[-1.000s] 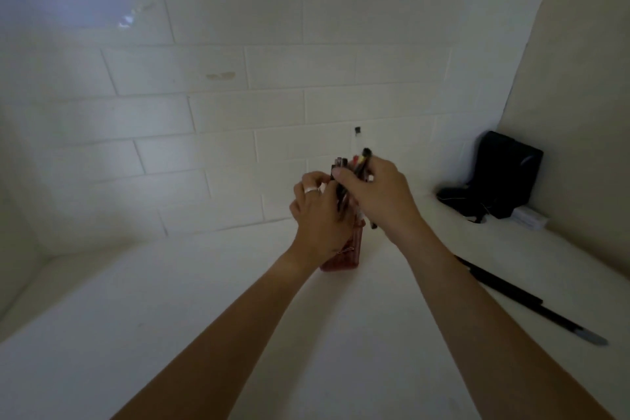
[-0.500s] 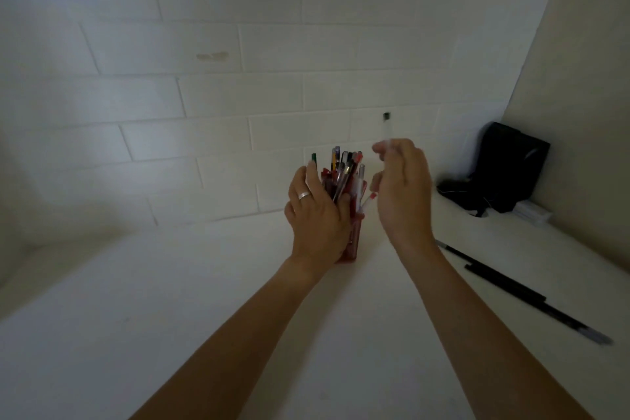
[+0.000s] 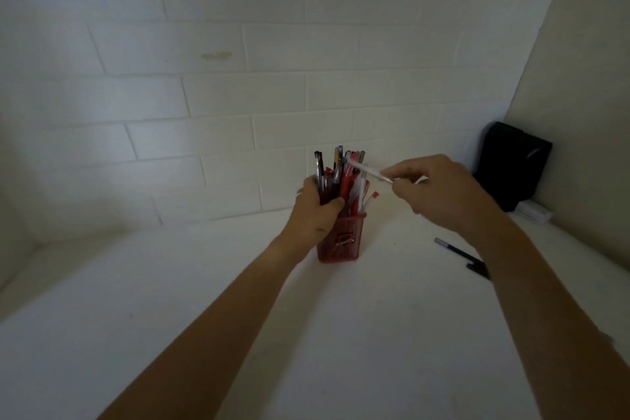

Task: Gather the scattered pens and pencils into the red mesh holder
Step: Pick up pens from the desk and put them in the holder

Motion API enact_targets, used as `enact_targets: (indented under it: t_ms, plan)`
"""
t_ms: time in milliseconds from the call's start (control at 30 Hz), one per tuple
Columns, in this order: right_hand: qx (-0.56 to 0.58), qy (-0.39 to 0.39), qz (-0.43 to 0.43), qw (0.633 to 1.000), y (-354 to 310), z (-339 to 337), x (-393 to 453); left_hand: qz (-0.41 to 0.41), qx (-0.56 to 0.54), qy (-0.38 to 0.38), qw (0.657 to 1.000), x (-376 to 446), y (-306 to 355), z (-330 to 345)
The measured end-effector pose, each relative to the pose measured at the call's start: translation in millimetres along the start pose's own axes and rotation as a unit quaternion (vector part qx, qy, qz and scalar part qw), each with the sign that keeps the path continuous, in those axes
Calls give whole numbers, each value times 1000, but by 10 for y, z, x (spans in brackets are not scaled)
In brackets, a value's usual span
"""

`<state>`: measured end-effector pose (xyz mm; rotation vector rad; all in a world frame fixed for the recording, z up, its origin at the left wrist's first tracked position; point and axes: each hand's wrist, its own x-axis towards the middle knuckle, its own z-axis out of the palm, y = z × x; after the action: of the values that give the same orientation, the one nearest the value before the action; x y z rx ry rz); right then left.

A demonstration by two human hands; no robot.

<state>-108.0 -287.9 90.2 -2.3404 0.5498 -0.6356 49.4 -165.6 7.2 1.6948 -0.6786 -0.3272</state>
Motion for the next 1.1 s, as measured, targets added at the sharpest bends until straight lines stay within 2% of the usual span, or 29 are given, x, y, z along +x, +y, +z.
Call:
enact_targets:
  t_ms: [67, 200, 267, 333, 467, 600, 733, 800, 867, 900, 967, 1033, 1100]
  plan:
    - [-9, -30, 10, 999, -9, -67, 14, 2, 6, 15, 1000, 6, 17, 2]
    - [-2, -31, 31, 999, -13, -57, 31, 25, 36, 21, 999, -51, 63, 0]
    - [13, 6, 41, 999, -41, 27, 59, 37, 79, 32, 996, -34, 24, 22]
    - [33, 76, 45, 996, -74, 188, 108, 37, 103, 31, 994, 1, -69, 70]
    - [67, 162, -39, 984, -104, 615, 150, 89, 164, 38, 982, -113, -30, 161]
    - [-124, 251, -144, 949, -1, 967, 101, 120, 153, 65, 979, -132, -17, 159]
    - [-150, 271, -203, 929, 123, 1157, 42, 143, 118, 101, 977, -62, -43, 136]
    - [-72, 265, -195, 942, 127, 1134, 31, 141, 109, 105, 978, -44, -26, 134]
    - [61, 231, -127, 963, 112, 1069, 51, 132, 122, 95, 979, -35, 13, 147]
    - [145, 193, -79, 967, 88, 1036, 72, 129, 130, 89, 979, -28, 29, 162]
    - [281, 110, 12, 953, 56, 986, 162, 129, 122, 79, 981, -12, 45, 194]
    - [310, 35, 48, 949, 18, 965, 237, 137, 96, 85, 982, 10, 26, 222]
    - [294, -6, 31, 955, -33, 971, 269, 157, 72, 104, 980, 11, 24, 219]
